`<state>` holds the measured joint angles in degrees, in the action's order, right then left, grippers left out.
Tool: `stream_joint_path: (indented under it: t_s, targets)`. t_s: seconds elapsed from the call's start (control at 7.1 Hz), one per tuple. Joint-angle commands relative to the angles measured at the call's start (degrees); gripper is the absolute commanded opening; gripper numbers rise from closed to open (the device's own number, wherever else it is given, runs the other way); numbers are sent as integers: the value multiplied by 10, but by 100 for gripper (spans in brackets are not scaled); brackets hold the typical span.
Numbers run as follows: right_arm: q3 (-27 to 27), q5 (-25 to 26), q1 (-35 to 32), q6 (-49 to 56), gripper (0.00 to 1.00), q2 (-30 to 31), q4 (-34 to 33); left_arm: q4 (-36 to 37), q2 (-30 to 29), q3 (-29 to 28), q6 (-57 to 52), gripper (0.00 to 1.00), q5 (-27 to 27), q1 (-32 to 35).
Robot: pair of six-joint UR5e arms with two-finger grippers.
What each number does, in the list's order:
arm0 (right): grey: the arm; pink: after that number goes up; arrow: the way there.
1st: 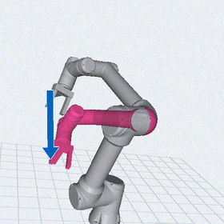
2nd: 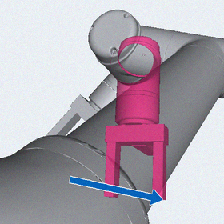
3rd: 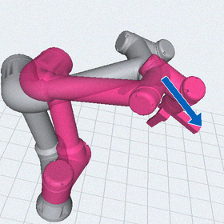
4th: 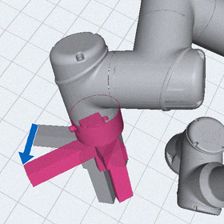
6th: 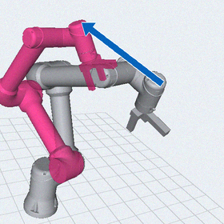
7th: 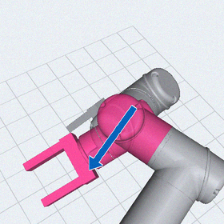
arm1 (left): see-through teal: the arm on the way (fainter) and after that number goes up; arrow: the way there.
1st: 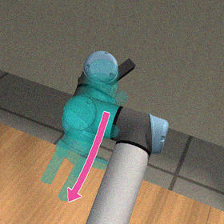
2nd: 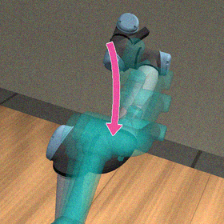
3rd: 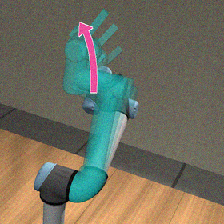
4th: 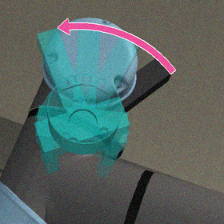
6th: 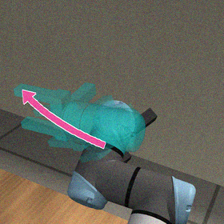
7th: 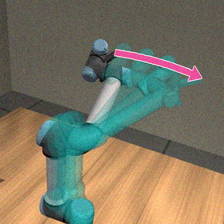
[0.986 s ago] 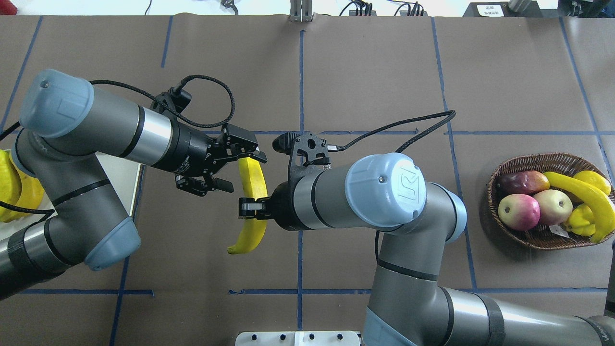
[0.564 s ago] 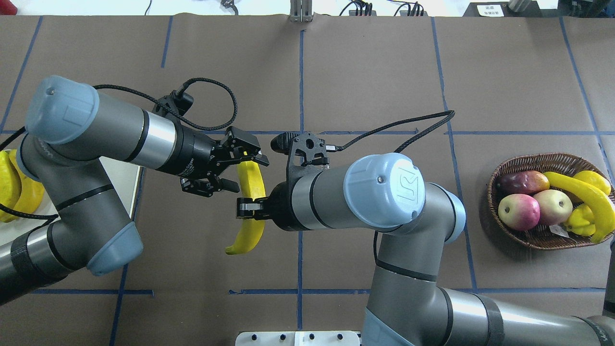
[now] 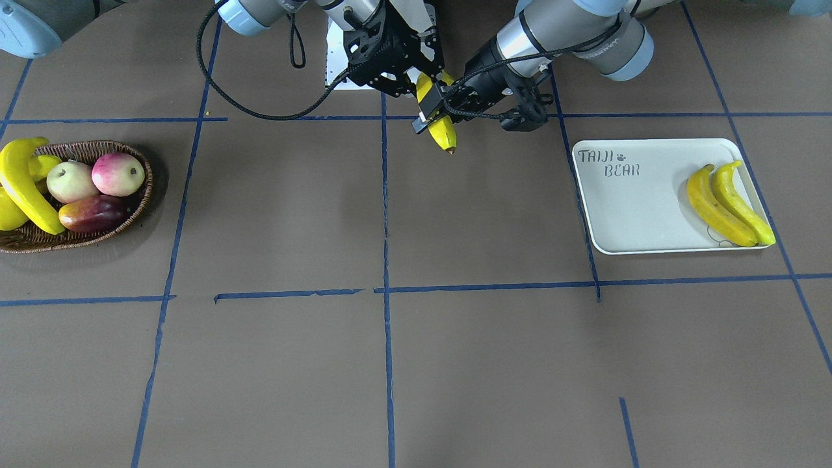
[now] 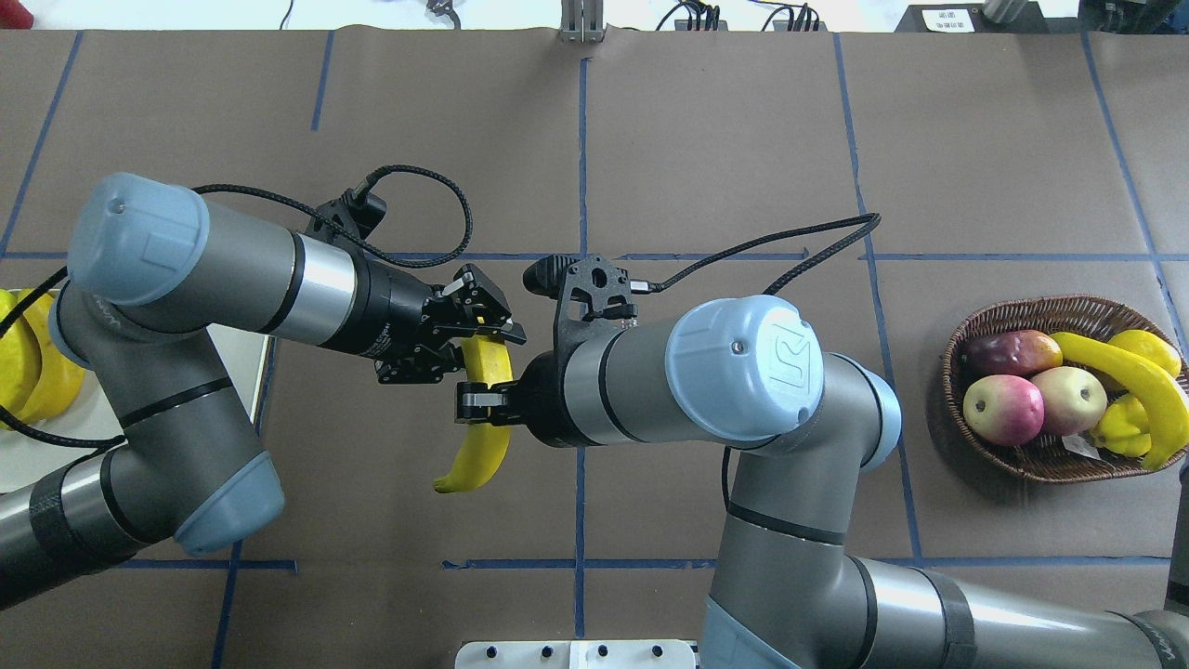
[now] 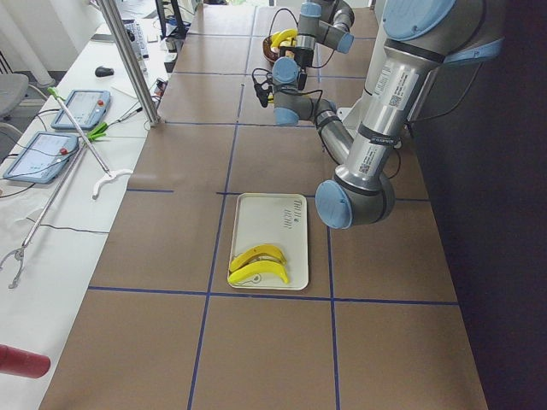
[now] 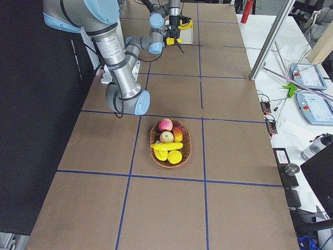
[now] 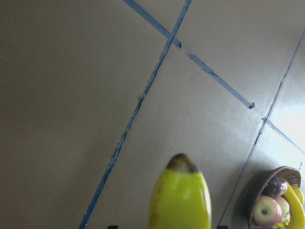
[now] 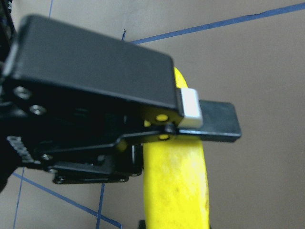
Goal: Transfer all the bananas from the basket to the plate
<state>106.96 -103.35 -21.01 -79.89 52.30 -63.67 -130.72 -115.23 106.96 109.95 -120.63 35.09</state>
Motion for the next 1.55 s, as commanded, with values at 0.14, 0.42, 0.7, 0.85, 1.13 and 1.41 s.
stream_joint_path:
  t_s: [0.14, 0.42, 0.7, 0.85, 1.13, 1.41]
  targets:
    - [0, -2, -1, 1, 100, 1, -1, 2, 4, 4, 0, 2, 2, 1]
    - [5, -18, -8, 2, 100, 6, -3, 2, 7, 1, -1, 2, 2, 2]
    - [30, -101, -52, 2, 100, 52, -10, 4, 18, -5, -1, 2, 7, 7]
    - [36, -134, -84, 4, 100, 80, -10, 6, 39, -4, -1, 2, 23, 11]
    - [40, -139, -106, 10, 100, 126, -11, 10, 97, -5, -6, 2, 40, 36]
    - [47, -140, -134, 71, 100, 134, -145, 11, 183, -10, -11, 1, 39, 91]
